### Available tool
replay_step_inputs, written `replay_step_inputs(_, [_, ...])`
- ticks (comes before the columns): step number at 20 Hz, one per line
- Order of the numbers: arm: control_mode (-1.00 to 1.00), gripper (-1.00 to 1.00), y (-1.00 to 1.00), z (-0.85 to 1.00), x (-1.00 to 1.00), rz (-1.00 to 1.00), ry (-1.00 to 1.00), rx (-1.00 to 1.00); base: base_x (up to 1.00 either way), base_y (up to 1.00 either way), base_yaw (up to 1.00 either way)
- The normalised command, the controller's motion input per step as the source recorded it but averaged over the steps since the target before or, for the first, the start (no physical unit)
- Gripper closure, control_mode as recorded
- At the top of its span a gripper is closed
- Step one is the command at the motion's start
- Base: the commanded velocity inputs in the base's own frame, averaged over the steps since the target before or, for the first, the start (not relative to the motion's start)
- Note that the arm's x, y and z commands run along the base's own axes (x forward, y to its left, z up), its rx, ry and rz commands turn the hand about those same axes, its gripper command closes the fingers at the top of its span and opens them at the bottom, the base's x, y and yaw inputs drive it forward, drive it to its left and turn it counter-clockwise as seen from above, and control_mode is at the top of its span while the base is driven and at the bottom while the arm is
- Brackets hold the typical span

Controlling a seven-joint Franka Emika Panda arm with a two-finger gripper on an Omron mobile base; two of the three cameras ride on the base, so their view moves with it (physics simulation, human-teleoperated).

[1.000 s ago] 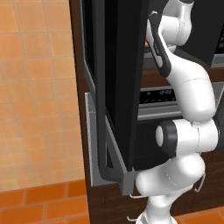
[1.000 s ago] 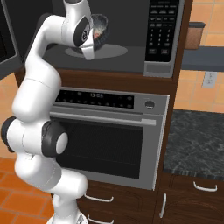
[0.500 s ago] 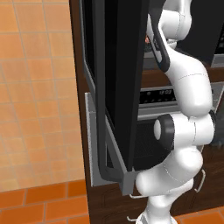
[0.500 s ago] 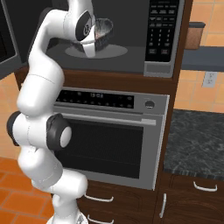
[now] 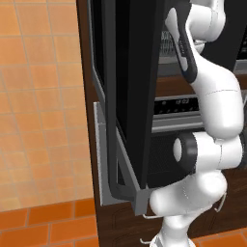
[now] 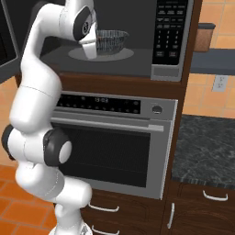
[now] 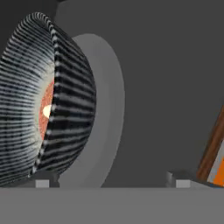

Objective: Open the microwave, place the bowl with waffle inside the microwave, then close the microwave door and turn it on.

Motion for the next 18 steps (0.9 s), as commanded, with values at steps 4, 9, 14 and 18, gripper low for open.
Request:
replay_step_inputs(4, [-1.0,-1.0,0.0,0.0,-1.0,0.09,-0.31,0.0,0.0,0.0,0.0])
replay_step_inputs(9, [-1.0,-1.0,-0.01,-0.34,-1.0,0.12,-0.23,0.0,0.0,0.0,0.0])
replay_step_inputs(14, [-1.0,-1.0,-0.12,-0.05,-1.0,0.16,-0.05,-0.15,0.0,0.0,0.0])
replay_step_inputs(18, [-1.0,-1.0,-0.29,0.31,-1.0,0.28,-0.09,-0.46,0.0,0.0,0.0])
